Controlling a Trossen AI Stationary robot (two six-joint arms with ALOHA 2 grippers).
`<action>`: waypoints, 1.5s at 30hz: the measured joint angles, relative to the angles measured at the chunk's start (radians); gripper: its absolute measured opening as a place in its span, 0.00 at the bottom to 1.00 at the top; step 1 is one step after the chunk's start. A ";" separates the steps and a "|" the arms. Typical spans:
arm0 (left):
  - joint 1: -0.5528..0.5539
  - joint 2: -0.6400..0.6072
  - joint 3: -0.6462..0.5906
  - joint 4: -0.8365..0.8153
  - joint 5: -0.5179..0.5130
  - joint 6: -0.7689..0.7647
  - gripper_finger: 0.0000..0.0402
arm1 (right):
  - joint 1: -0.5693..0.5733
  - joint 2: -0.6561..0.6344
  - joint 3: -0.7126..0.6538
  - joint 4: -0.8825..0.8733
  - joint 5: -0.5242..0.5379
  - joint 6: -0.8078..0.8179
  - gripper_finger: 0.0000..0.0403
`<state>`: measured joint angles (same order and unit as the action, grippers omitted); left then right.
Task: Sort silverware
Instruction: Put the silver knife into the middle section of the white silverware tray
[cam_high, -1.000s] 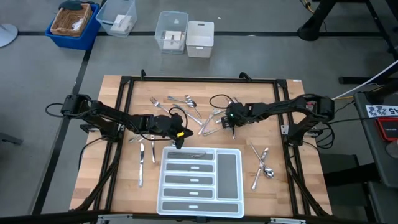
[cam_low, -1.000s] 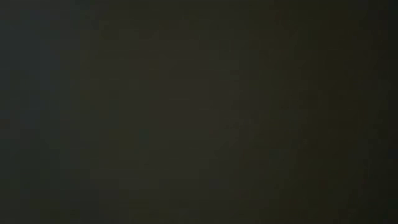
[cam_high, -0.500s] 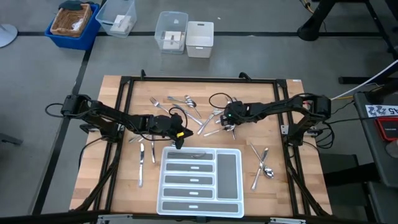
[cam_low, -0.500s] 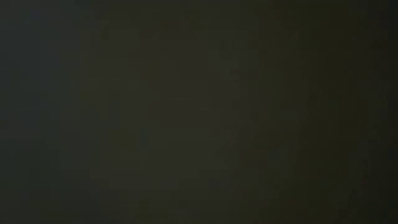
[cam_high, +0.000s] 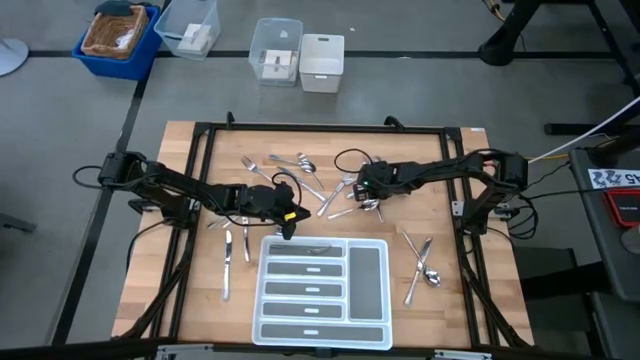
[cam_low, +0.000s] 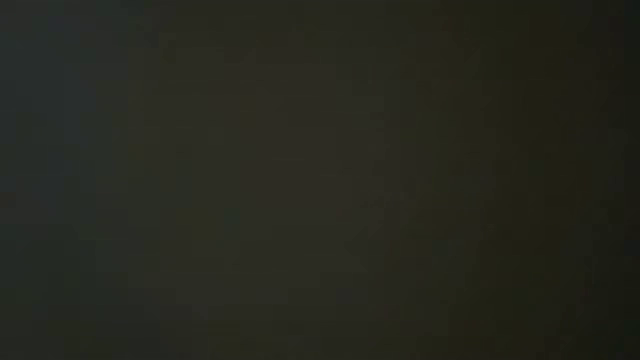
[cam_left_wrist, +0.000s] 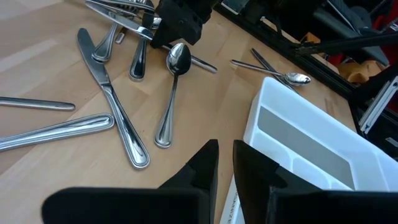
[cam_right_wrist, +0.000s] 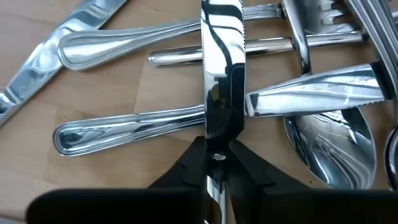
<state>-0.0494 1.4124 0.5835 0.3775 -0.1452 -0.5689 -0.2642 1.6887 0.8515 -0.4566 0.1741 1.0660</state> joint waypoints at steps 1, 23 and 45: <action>0.000 0.000 0.000 0.000 0.000 0.000 0.09 | 0.000 0.001 0.011 -0.016 -0.003 -0.002 0.13; 0.000 0.000 0.000 0.000 0.000 0.000 0.09 | 0.001 0.001 0.216 -0.233 -0.010 -0.126 0.12; 0.135 0.000 0.000 0.094 -0.163 -0.413 0.26 | 0.002 -0.003 0.506 -0.025 -0.192 -0.394 0.12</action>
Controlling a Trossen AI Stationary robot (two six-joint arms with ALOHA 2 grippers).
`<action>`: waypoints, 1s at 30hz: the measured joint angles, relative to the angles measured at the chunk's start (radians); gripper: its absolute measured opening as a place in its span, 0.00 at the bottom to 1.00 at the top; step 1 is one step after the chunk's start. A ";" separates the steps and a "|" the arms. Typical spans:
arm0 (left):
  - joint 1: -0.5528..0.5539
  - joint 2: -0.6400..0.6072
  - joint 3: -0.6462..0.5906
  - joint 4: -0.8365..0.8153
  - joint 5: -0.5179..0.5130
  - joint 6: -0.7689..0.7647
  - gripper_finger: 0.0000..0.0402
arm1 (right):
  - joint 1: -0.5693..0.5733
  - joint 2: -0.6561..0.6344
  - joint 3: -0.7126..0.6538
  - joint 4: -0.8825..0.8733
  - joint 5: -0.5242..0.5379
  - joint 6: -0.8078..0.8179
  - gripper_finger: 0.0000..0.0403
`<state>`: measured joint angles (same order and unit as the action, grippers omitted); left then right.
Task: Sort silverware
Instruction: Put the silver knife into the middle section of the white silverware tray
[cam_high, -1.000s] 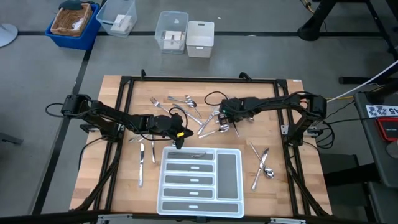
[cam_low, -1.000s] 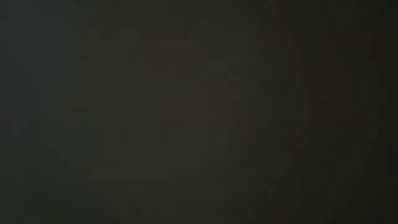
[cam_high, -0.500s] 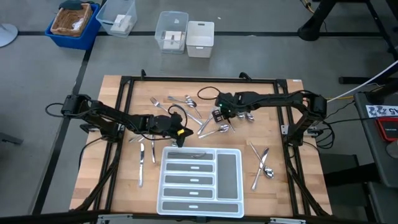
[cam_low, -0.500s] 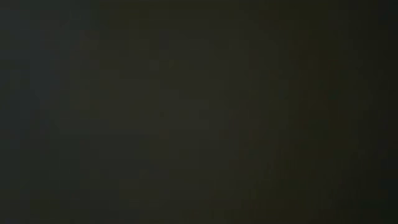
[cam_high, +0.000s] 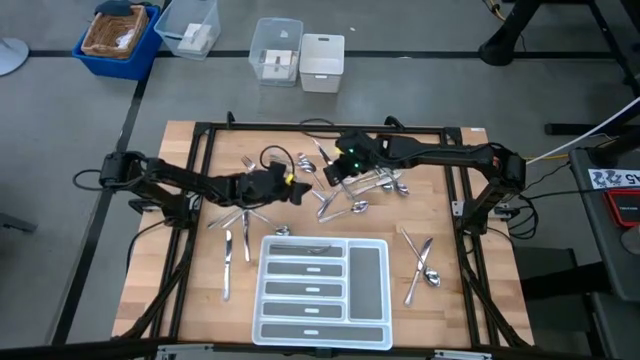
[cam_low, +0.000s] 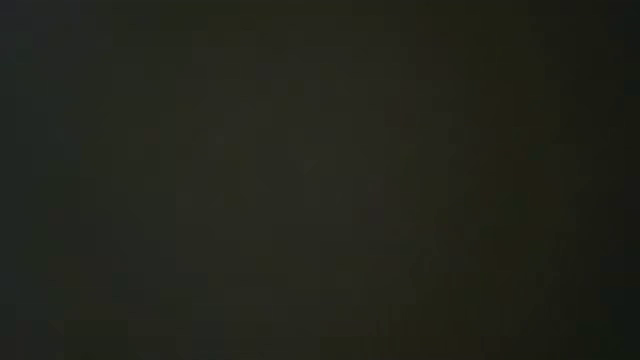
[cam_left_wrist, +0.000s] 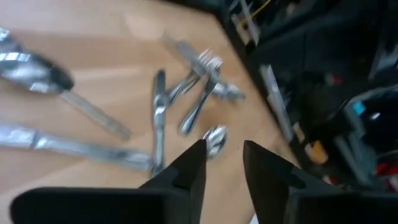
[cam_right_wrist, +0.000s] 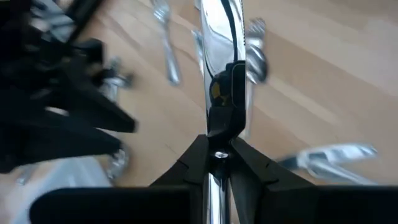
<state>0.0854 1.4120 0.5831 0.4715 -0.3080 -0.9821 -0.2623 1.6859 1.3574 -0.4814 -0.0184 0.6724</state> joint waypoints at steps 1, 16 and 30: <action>0.010 0.000 0.000 0.025 0.000 0.000 0.27 | 0.000 0.000 0.000 0.015 -0.002 0.000 0.12; 0.150 0.000 0.000 0.197 -0.002 0.002 0.33 | 0.000 0.000 0.000 0.062 -0.001 -0.001 0.12; 0.193 0.000 0.053 0.249 -0.002 0.073 0.33 | 0.000 0.000 0.001 0.140 -0.001 -0.002 0.12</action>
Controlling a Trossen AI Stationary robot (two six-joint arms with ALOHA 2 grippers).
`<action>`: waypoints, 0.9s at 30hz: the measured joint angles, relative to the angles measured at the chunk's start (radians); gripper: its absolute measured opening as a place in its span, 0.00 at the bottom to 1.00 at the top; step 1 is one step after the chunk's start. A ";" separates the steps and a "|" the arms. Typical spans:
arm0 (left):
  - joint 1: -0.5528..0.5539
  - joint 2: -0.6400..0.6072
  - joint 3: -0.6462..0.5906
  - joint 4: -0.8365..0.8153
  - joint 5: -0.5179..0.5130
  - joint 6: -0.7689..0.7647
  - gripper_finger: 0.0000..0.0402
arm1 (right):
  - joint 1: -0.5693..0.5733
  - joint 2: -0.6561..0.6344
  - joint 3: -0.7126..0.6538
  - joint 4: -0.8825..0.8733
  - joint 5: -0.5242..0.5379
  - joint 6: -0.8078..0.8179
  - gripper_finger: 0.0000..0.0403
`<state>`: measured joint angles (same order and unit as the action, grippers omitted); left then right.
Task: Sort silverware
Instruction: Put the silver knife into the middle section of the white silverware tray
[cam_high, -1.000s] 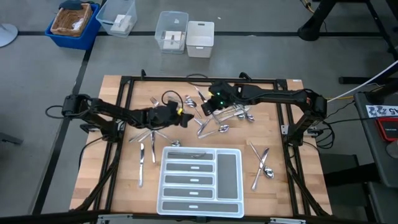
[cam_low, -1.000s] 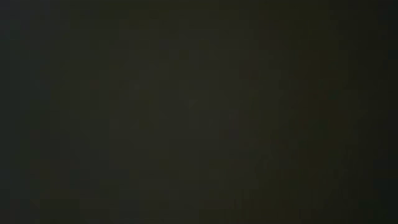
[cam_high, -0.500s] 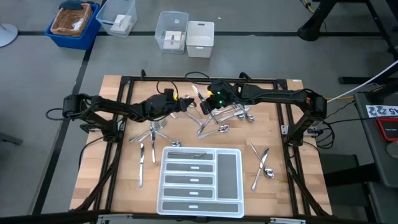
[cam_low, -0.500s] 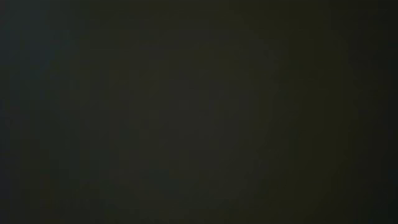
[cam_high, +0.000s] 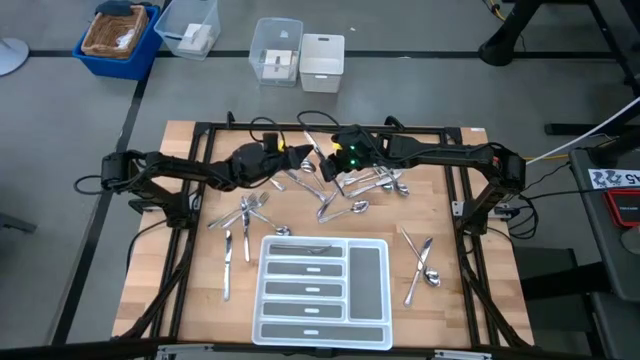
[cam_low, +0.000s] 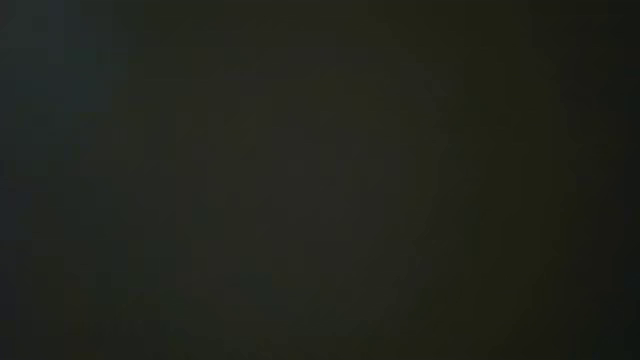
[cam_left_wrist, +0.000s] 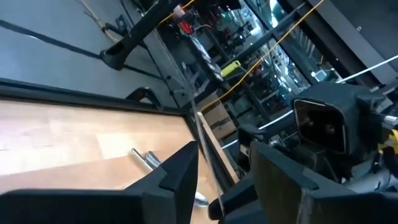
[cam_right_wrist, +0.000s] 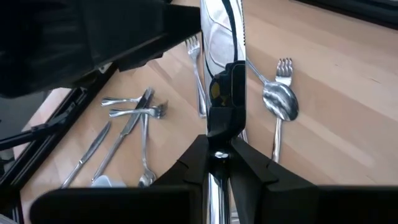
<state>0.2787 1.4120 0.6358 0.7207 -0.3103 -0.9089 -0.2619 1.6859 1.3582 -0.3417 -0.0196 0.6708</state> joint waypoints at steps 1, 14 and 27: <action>0.003 0.000 0.000 0.000 0.000 -0.001 0.33 | 0.000 0.000 0.000 0.001 0.000 0.000 0.12; 0.006 0.000 0.000 -0.006 0.000 -0.009 0.33 | 0.001 0.000 0.000 0.003 0.000 0.000 0.12; 0.006 0.001 0.000 -0.006 -0.005 -0.009 0.33 | 0.043 0.000 0.000 0.010 -0.016 0.000 0.12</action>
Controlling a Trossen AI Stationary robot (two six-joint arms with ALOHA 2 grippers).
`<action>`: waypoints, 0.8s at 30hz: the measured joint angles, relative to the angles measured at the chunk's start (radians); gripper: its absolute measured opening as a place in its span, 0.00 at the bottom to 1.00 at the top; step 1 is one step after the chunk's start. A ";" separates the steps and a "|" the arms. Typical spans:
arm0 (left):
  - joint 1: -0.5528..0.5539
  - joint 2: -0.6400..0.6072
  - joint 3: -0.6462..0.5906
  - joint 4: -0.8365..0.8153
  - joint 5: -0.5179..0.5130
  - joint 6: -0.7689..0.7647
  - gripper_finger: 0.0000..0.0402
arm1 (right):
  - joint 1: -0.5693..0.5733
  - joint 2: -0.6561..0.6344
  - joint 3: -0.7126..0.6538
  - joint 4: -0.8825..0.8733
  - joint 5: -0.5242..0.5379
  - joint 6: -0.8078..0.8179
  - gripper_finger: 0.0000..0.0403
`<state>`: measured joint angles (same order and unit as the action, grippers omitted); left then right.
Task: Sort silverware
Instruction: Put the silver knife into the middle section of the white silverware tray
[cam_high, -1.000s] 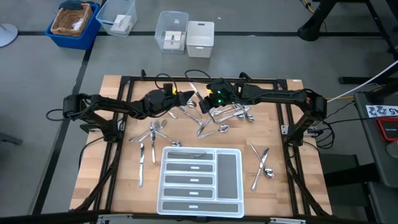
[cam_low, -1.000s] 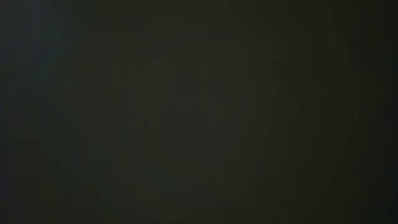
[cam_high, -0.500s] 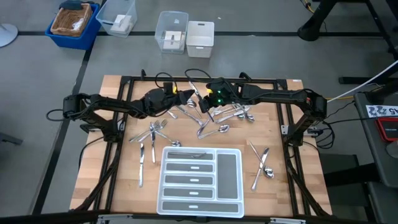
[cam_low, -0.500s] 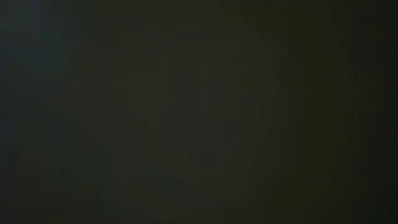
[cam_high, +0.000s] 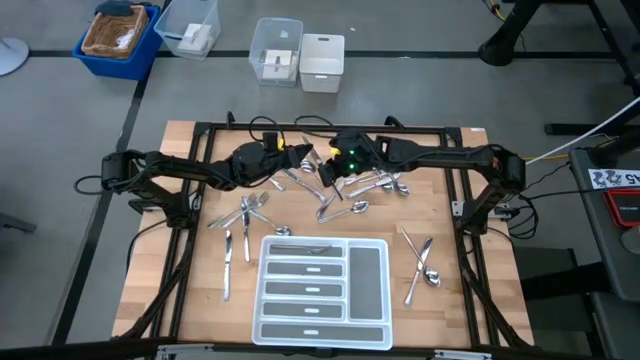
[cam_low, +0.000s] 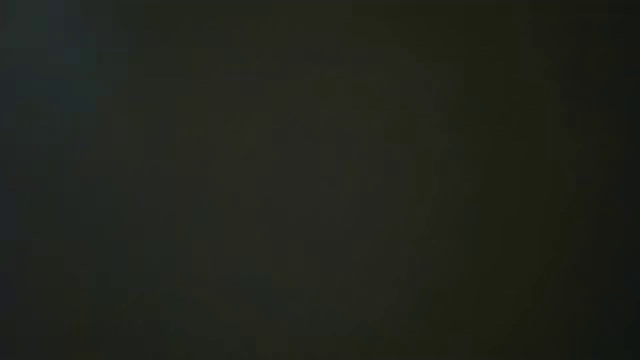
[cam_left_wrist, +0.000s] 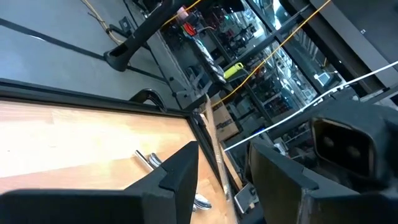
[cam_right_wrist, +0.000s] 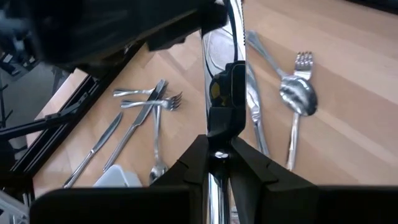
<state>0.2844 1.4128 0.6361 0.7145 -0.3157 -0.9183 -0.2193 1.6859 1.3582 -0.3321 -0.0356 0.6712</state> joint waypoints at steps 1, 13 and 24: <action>0.000 0.000 0.000 0.000 0.000 -0.002 0.33 | 0.002 0.000 0.000 0.000 0.005 0.000 0.12; -0.001 0.000 0.000 -0.001 -0.002 0.003 0.20 | 0.005 0.000 0.000 0.001 0.027 0.000 0.12; -0.002 0.000 0.003 0.006 0.000 0.054 0.01 | 0.005 0.000 0.000 0.000 0.028 -0.002 0.12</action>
<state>0.2825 1.4128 0.6388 0.7200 -0.3161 -0.8639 -0.2142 1.6859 1.3586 -0.3321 -0.0074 0.6689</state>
